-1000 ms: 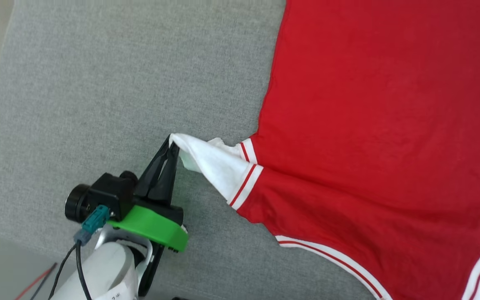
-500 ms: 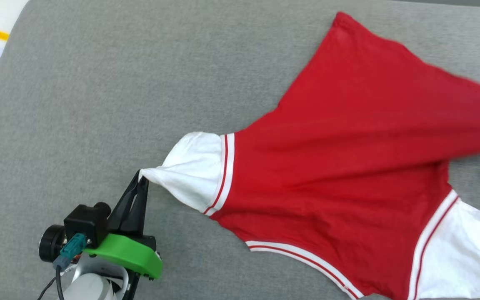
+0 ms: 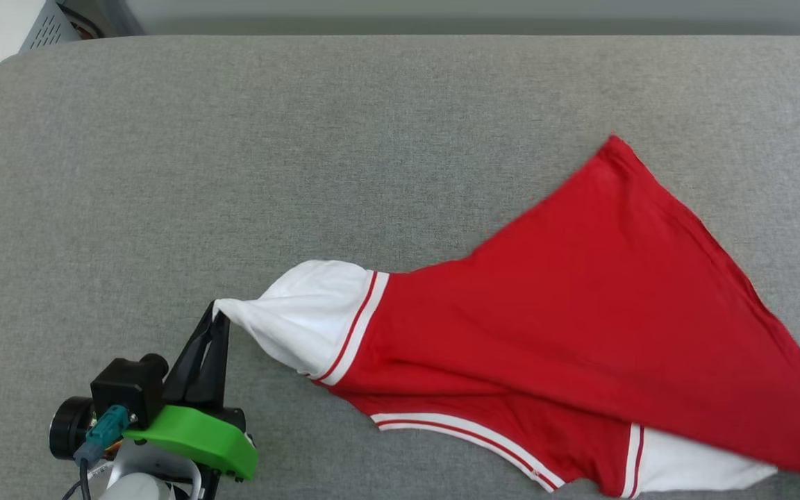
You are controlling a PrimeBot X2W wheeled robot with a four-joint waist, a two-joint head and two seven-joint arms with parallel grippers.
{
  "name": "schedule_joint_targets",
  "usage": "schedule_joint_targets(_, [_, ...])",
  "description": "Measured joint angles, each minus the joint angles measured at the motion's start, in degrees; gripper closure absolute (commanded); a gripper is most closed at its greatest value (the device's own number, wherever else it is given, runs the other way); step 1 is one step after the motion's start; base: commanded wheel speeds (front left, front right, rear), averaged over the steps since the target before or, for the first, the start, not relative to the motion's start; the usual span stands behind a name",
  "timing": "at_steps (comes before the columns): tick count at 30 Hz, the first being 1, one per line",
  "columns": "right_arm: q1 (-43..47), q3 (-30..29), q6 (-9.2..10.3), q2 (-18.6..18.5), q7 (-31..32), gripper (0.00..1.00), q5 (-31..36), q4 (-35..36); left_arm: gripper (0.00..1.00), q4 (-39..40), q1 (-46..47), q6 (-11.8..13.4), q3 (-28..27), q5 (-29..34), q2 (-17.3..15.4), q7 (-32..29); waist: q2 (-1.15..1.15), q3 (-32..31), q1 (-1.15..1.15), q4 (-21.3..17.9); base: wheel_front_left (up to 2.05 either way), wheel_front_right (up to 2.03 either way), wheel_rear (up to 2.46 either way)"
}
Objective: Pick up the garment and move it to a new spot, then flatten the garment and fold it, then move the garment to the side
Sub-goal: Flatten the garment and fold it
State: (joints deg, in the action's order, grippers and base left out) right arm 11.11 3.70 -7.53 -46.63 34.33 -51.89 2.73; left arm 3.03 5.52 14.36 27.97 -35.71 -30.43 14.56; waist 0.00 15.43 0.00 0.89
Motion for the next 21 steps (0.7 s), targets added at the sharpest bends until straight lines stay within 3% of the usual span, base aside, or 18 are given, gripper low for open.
schedule_joint_targets(6, [3.77,-0.77,0.0,6.2,-1.47,1.0,2.22,-2.78,1.0,-0.27,0.11,-0.01,0.71,0.0,0.14,-0.44,0.0,0.57,0.0,0.81,0.0,0.0,0.0])
schedule_joint_targets(7, [3.74,-1.43,0.0,6.69,-2.26,0.8,2.42,-3.12,1.0,-0.33,0.1,-0.01,0.75,0.0,0.2,-0.44,0.0,0.68,0.0,0.9,0.0,0.0,0.0])
schedule_joint_targets(8, [3.65,-1.92,-0.03,6.89,-2.91,0.0,3.0,-3.22,1.0,-0.4,0.1,-0.01,0.76,0.0,0.2,-0.44,0.0,0.73,0.0,0.88,0.0,0.0,0.0])
schedule_joint_targets(13, [2.72,-5.88,-0.05,7.37,-5.99,0.0,4.3,-0.57,1.0,-0.46,0.09,0.02,0.92,0.0,0.23,-0.46,0.0,0.17,0.0,0.76,0.0,0.0,0.0])
schedule_joint_targets(21, [-6.59,-12.61,-0.01,2.24,-4.92,0.0,5.77,10.02,1.0,1.22,0.26,0.51,1.85,0.48,0.33,-1.08,0.0,0.47,0.0,1.83,0.0,0.0,0.0])
